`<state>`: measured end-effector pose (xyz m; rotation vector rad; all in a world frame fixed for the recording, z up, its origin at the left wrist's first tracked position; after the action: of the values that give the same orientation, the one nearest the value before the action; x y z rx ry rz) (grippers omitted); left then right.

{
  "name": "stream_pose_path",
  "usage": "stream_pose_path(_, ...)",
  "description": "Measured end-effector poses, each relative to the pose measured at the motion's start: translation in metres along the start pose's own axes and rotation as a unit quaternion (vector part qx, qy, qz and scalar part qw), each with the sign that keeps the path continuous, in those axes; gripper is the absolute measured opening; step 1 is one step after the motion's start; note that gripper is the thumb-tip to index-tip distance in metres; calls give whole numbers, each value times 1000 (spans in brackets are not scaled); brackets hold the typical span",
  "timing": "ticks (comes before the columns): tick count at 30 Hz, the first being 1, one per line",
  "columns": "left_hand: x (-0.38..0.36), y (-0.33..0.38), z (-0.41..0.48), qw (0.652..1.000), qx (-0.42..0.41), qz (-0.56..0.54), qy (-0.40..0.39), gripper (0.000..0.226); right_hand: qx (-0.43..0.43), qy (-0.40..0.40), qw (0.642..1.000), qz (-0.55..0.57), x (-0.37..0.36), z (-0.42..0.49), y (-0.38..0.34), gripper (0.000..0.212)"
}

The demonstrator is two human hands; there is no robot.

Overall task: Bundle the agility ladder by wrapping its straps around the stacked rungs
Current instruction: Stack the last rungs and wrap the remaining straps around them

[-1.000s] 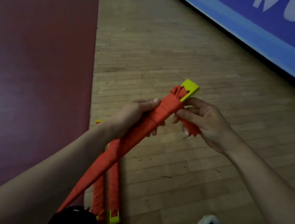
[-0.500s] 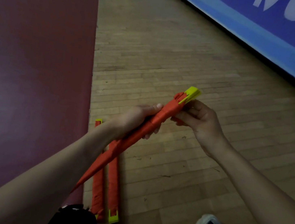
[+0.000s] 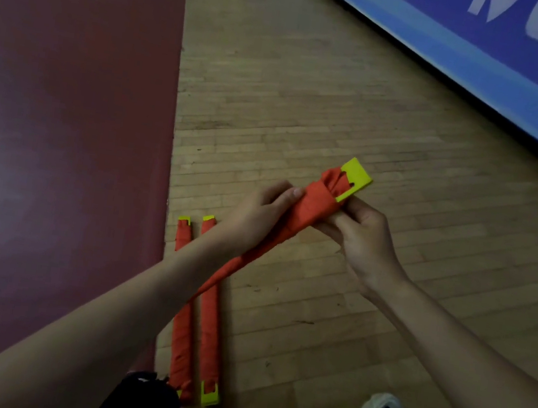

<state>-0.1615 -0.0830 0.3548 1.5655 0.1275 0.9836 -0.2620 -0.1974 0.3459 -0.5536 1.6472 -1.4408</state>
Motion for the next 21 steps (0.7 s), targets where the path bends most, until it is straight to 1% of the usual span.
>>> stream_pose_path(2, 1, -5, 4, 1000, 10, -9, 23, 28, -18, -30, 999, 15, 0, -2, -3, 30)
stream_pose_path(4, 0, -7, 6, 998, 29, -37, 37, 33, -27, -45, 999, 15, -2, -4, -3, 19)
stream_pose_path(5, 0, -7, 8, 997, 36, -49, 43, 33, -21, -35, 999, 13, -2, -4, -4, 13)
stream_pose_path(6, -2, -6, 9, 996, 41, -62, 49, 31, -14, -18, 1000, 12, -3, -3, -4, 12)
stream_pose_path(11, -7, 2, 20, 985, 62, -144, 64, 33, -4, 41, 997, 60, -11, 8, -10, 17)
stream_pose_path(16, -22, -1, 28, 964, 124, -218, 90, 33, -1, 104, 994, 22, -10, 25, -9, 22)
stream_pose_path(19, -29, -7, 28, 961, 135, -228, 81, 29, -20, 120, 992, -22, -6, 35, -1, 24)
stream_pose_path(21, -33, -9, 26, 960, 139, -236, 61, 28, -34, 120, 991, -48, -3, 39, 3, 24)
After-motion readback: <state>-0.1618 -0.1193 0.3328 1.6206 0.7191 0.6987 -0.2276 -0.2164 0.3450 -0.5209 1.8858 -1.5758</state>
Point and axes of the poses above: each hand's wrist, its own z-axis towards the middle knuckle, its own x-axis out of the back of the hand, y = z × x, the point moved 1 cm from there along z, towards the middle knuckle, and after that the axes turned 9 degrees about z, right-handed, at the moved point
